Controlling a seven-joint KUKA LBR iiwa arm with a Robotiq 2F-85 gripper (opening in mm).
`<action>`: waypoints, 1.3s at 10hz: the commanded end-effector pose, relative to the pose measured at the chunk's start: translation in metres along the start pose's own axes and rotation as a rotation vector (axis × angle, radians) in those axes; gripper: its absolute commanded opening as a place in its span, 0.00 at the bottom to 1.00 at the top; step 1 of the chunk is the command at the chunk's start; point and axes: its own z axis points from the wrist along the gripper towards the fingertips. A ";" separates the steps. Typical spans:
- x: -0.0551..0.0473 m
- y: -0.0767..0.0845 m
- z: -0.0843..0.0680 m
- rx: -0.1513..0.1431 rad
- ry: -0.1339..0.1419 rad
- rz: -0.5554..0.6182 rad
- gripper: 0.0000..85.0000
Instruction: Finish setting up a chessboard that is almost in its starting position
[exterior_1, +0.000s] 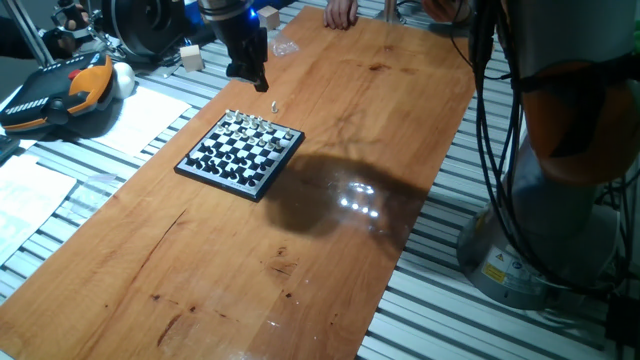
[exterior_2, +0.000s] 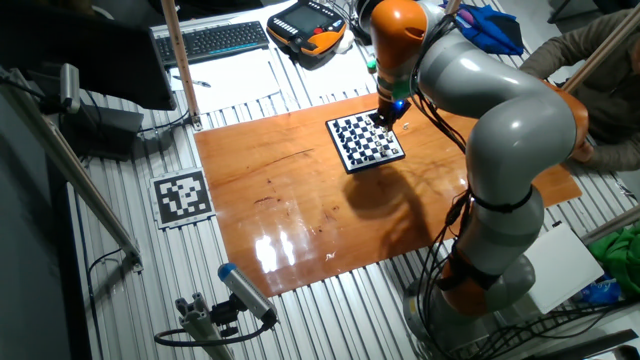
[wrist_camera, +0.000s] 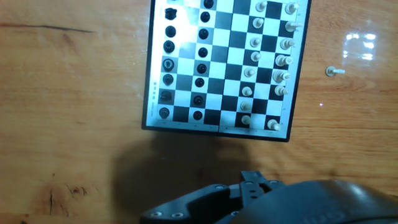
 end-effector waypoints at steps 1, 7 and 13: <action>0.000 0.000 0.000 -0.027 -0.062 0.028 0.00; 0.000 0.000 0.000 -0.096 -0.181 0.101 0.00; -0.007 -0.011 0.006 -0.100 -0.208 0.107 0.20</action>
